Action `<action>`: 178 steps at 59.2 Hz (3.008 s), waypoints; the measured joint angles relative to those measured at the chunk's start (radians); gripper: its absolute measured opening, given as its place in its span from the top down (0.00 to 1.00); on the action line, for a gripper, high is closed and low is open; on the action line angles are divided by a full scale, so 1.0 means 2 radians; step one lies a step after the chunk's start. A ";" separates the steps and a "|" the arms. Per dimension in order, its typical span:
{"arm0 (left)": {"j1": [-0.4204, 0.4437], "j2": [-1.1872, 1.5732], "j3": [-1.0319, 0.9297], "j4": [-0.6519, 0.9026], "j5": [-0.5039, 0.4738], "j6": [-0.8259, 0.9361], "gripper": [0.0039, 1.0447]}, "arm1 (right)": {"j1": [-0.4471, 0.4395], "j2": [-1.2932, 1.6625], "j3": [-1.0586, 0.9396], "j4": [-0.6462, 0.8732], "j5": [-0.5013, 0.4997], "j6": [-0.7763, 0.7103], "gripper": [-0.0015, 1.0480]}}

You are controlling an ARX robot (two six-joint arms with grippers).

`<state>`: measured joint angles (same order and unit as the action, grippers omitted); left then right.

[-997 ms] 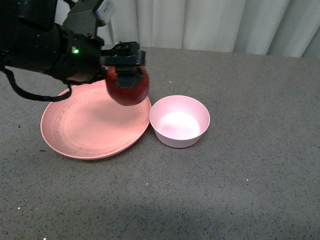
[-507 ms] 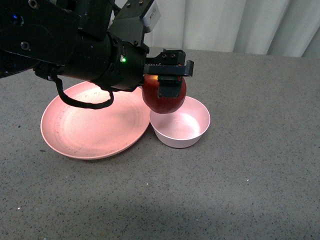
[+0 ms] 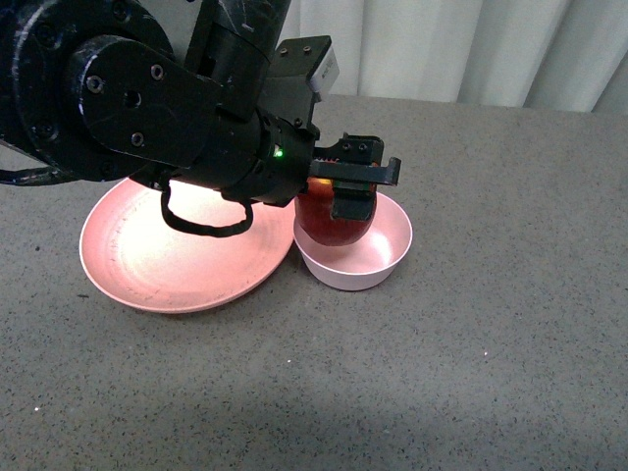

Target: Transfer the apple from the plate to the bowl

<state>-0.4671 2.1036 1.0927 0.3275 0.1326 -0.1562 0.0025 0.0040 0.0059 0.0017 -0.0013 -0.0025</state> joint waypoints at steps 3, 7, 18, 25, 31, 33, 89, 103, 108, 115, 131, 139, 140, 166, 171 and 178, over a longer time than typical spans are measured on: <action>-0.001 0.003 0.002 0.000 0.000 0.001 0.34 | 0.000 0.000 0.000 0.000 0.000 0.000 0.09; -0.004 0.007 0.003 0.000 0.000 0.002 0.34 | 0.000 0.000 0.000 0.000 0.000 0.000 0.09; -0.009 0.014 0.006 -0.001 -0.001 0.003 0.34 | 0.000 0.000 0.000 0.000 0.000 0.000 0.09; -0.012 0.017 0.006 -0.001 -0.003 0.003 0.34 | 0.000 0.000 0.000 0.000 0.000 0.000 0.09; -0.014 0.017 0.006 0.000 0.000 0.010 0.34 | 0.000 0.000 0.000 0.000 0.000 0.000 0.09; -0.014 0.017 0.006 0.000 -0.001 0.010 0.30 | 0.000 0.000 0.000 0.000 0.000 0.000 0.09; 0.025 -0.167 -0.180 0.150 -0.042 0.039 0.06 | 0.000 0.000 0.000 0.000 0.000 0.000 0.09; 0.035 -0.207 -0.272 0.335 -0.211 0.066 0.24 | 0.000 0.000 0.000 0.000 -0.001 0.000 0.09; 0.056 -0.233 -0.323 0.412 -0.233 0.069 0.37 | 0.000 0.000 0.000 0.000 0.000 0.000 0.09; 0.088 -0.299 -0.381 0.423 -0.208 0.071 0.60 | 0.000 0.000 0.000 0.000 0.000 0.000 0.09; 0.134 -0.402 -0.458 0.392 -0.164 0.074 0.96 | 0.000 0.000 0.000 0.000 0.000 0.000 0.09; 0.152 -0.454 -0.484 0.364 -0.144 0.074 0.97 | 0.000 0.000 0.000 0.000 0.000 0.000 0.09; 0.155 -0.462 -0.487 0.359 -0.142 0.074 0.97 | 0.000 0.000 0.000 0.000 0.000 0.000 0.09; 0.231 -0.661 -0.536 0.210 -0.070 0.075 0.97 | 0.000 0.000 0.000 0.000 0.000 0.000 0.09; 0.232 -0.692 -0.537 0.184 -0.068 0.075 0.97 | 0.000 0.000 0.000 0.000 0.000 0.000 0.09; 0.232 -0.730 -0.537 0.151 -0.067 0.075 0.97 | 0.000 0.000 0.000 0.000 0.000 0.000 0.09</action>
<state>-0.0029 0.6437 0.0193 0.6292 -0.0006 -0.0071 0.0025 0.0040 0.0059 0.0013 -0.0013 -0.0025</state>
